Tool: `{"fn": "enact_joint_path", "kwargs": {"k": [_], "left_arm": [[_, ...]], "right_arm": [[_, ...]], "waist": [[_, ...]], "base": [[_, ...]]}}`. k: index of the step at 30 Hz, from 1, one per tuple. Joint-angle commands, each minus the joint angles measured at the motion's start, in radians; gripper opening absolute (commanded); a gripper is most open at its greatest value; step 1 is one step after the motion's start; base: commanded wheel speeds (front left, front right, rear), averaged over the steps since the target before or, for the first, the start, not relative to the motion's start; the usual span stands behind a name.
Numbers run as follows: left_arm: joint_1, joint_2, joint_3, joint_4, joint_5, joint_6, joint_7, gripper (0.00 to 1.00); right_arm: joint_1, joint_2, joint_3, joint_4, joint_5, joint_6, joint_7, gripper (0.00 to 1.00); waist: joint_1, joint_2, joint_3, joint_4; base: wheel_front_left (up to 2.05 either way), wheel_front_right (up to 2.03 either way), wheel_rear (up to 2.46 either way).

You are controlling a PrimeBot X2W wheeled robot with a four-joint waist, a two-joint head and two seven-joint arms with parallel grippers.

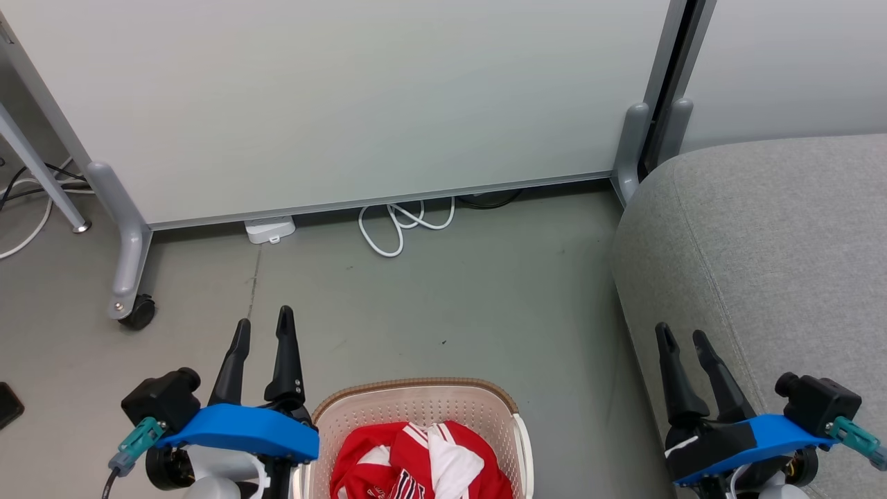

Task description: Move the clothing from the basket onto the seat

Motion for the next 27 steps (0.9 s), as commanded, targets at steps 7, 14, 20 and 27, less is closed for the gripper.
{"fn": "enact_joint_path", "kwargs": {"k": [7,14,20,27], "left_arm": [[-0.029,0.007,-0.022,-0.006,0.098,0.006,-0.028,1.00],[-0.031,0.007,-0.040,-0.002,0.163,0.012,-0.045,1.00],[-0.031,0.007,-0.051,-0.003,0.221,0.016,-0.059,1.00],[-0.034,0.007,-0.062,0.003,0.281,0.018,-0.075,1.00]], "right_arm": [[-0.028,-0.007,0.013,-0.005,-0.104,0.002,-0.028,1.00],[-0.025,-0.007,0.019,-0.008,-0.179,0.002,-0.045,1.00],[-0.027,-0.008,0.024,-0.007,-0.239,0.002,-0.059,1.00],[-0.025,-0.008,0.030,-0.005,-0.306,0.002,-0.075,1.00]], "waist": [[0.0000,0.0000,0.001,0.001],[0.0000,0.0000,0.002,0.004],[0.0000,0.0000,0.003,0.005],[0.0000,0.0000,0.004,0.006]], "base": [[0.00,0.00,0.00],[0.00,0.00,0.00],[0.00,0.00,0.00],[0.00,0.00,0.00]]}}
